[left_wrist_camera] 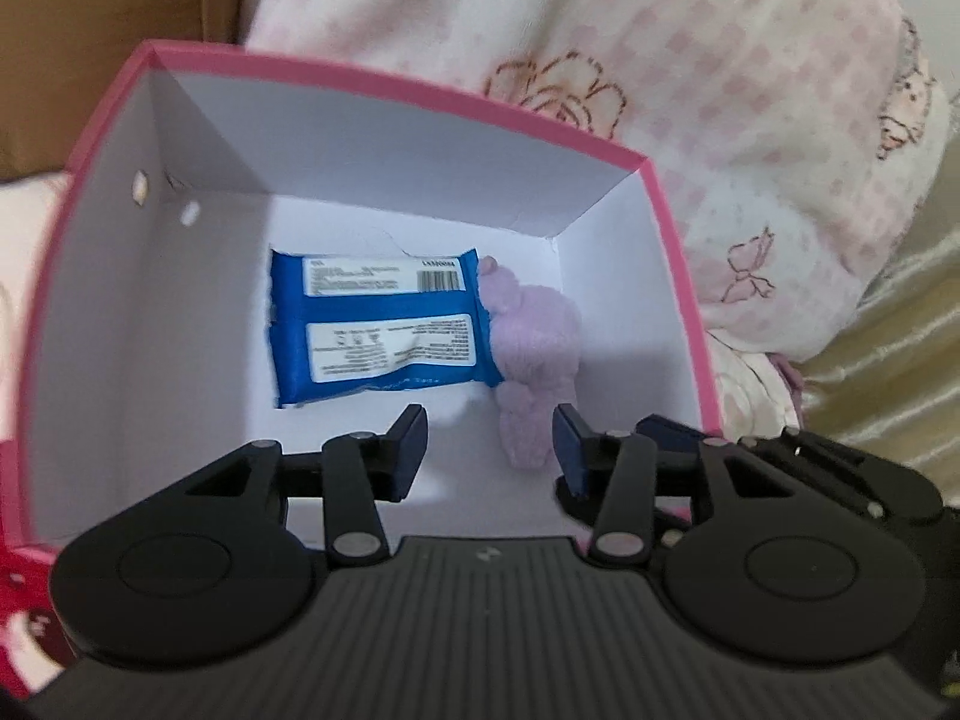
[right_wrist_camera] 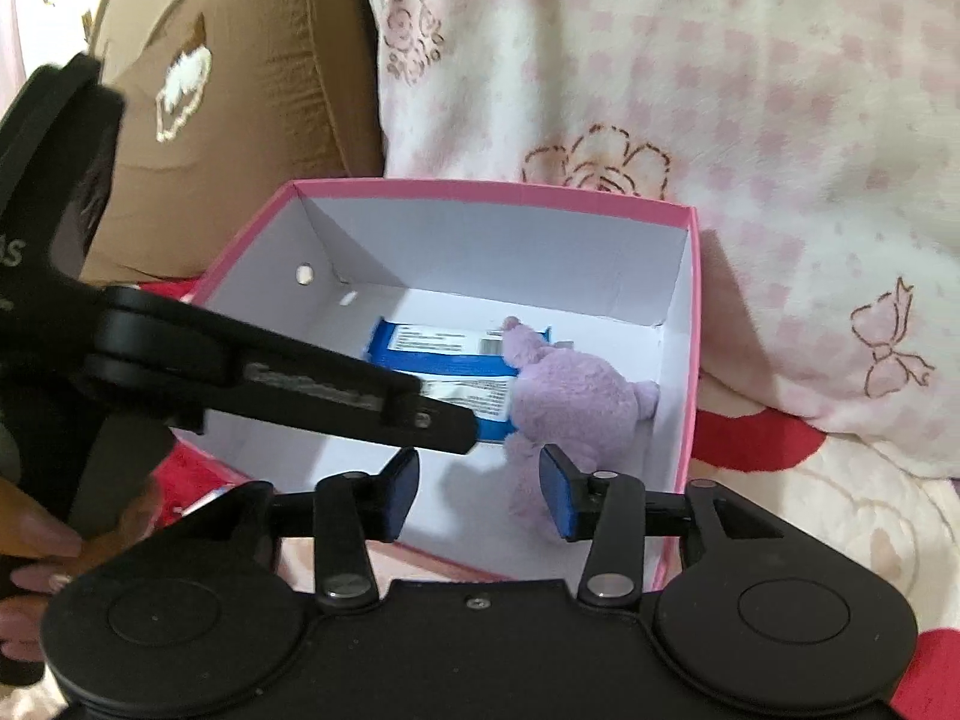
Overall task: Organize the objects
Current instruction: 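Withdraw the left gripper from the box toward the white wipe pack, then close the left gripper on the white wet-wipe pack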
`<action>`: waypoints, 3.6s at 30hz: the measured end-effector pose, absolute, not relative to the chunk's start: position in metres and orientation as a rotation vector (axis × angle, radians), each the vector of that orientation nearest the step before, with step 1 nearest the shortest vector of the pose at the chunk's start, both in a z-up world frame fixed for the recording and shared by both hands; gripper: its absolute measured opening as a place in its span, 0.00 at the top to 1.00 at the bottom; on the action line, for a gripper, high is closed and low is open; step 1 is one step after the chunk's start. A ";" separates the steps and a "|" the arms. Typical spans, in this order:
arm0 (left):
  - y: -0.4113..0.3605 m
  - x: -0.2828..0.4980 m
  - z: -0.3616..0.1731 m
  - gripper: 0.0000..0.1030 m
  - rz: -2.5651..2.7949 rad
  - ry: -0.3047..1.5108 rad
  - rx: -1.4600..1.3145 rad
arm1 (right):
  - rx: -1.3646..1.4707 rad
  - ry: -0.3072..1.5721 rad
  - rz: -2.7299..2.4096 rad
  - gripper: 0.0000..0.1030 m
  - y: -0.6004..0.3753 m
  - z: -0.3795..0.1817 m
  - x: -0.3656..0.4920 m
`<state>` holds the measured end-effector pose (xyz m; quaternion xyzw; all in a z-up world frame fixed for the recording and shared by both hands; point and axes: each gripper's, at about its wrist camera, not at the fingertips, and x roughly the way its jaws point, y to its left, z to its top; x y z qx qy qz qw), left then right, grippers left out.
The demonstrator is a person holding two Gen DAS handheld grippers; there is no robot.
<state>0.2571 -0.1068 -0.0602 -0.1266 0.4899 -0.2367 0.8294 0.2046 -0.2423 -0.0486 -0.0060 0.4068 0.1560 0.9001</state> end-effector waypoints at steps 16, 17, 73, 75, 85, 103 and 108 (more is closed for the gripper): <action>-0.045 0.189 0.039 0.50 -0.529 0.951 -0.172 | -0.069 0.766 0.299 0.31 -0.222 0.013 0.143; -0.042 0.184 0.043 0.49 -0.528 0.947 -0.166 | -0.072 0.764 0.296 0.31 -0.220 0.015 0.139; 0.065 0.102 -0.044 0.01 -0.557 0.828 -0.007 | -0.054 0.805 0.497 0.03 -0.126 -0.037 0.060; 0.063 0.106 -0.050 0.02 -0.565 0.819 -0.024 | -0.035 0.821 0.517 0.03 -0.123 -0.046 0.064; 0.064 0.122 -0.082 0.03 -0.570 0.846 -0.086 | -0.058 0.815 0.551 0.04 -0.105 -0.082 0.067; 0.065 0.156 -0.150 0.06 -0.561 0.906 -0.168 | 0.032 0.846 0.478 0.16 -0.109 -0.125 0.104; 0.057 0.165 -0.157 0.12 -0.574 0.897 -0.166 | 0.050 0.857 0.474 0.21 -0.108 -0.132 0.110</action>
